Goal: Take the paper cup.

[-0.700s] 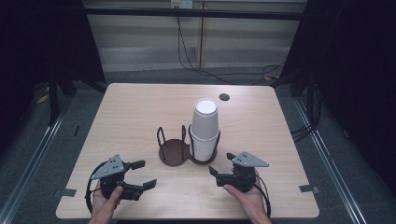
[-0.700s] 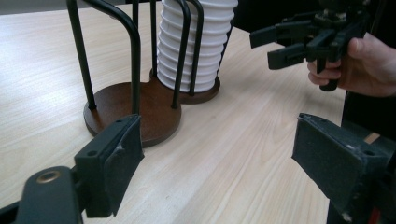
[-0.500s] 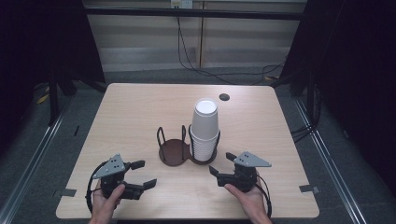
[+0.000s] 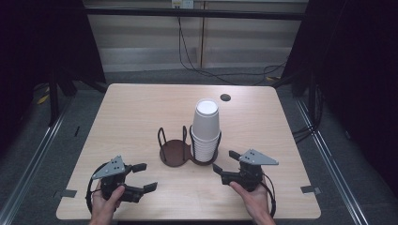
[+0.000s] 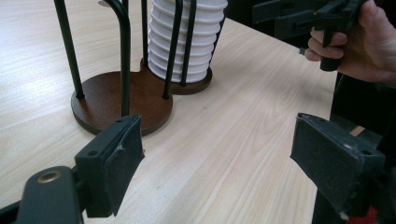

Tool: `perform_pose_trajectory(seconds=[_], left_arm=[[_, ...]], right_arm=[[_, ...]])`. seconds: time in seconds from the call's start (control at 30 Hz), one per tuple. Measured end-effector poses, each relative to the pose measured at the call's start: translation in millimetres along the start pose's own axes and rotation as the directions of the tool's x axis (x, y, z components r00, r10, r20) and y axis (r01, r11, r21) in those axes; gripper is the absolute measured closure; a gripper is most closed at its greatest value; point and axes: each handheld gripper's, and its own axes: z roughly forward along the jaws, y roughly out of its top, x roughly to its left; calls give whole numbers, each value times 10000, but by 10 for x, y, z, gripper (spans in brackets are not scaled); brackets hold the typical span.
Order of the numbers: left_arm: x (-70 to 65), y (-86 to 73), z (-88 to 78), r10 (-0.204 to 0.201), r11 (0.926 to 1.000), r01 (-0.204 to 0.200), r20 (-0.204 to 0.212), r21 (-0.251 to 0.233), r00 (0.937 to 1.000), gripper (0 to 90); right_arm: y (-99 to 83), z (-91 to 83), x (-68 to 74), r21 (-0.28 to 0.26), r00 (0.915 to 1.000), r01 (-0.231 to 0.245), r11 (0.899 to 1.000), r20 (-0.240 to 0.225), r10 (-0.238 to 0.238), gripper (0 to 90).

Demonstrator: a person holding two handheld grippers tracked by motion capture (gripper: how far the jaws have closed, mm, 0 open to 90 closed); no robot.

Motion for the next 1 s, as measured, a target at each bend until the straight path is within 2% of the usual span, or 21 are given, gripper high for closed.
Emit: perform_pose_trajectory(seconds=[0.03, 0.13, 0.17, 0.33, 0.53, 0.63, 0.73, 1.0], left_arm=[[3, 1, 2, -18, 10000, 19, -53, 40, 10000, 166], [9, 5, 16, -11, 9999, 11, -3, 100, 10000, 166], [7, 10, 21, 44, 9999, -43, -53, 146, 10000, 167], [-6, 5, 20, 92, 9998, -93, 16, 193, 10000, 167], [1, 3, 20, -15, 9999, 16, -50, 150, 10000, 167], [-5, 6, 22, 12, 9999, -11, -67, 158, 10000, 167], [-13, 6, 25, 69, 9998, -68, -53, 196, 10000, 167], [-9, 6, 15, 40, 9998, -39, -84, 188, 10000, 167]], right_arm=[[13, -8, 5, 71, 10000, 40, 10000, 49, -40, 211], [48, -19, -10, 143, 9994, -111, 9998, -341, 115, 222], [71, -20, -15, 348, 9994, -15, 9994, -344, 26, 235], [125, -36, -26, 434, 9987, -124, 9990, -481, 145, 236], [241, -66, -19, 206, 9986, -6, 9998, -520, 16, 209], [308, -54, -28, 224, 9970, 364, 9991, -694, -347, 210], [356, -36, -21, 218, 9956, 511, 9985, -802, -492, 200], [521, -49, -33, -6, 9943, 464, 9989, -958, -462, 144]])
